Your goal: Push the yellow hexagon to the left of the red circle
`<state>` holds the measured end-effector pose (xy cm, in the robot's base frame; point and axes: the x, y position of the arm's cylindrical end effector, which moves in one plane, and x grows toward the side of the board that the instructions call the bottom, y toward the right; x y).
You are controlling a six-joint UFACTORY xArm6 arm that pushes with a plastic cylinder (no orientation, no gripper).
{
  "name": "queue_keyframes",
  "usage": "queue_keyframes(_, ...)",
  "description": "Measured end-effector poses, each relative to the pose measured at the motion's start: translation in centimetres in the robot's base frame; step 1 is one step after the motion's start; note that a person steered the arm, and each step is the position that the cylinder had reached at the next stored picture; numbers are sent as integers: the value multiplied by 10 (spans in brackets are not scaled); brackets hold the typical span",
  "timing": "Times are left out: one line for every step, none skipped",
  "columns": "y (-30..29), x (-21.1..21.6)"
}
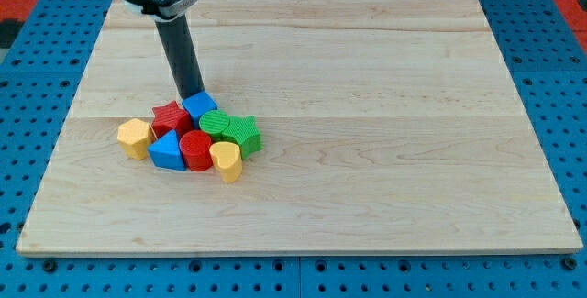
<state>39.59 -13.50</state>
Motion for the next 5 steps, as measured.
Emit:
queue_keyframes(-36, -5)
queue_keyframes(-42, 15)
queue_keyframes(-30, 32)
queue_keyframes(-21, 47)
queue_keyframes(-48, 38)
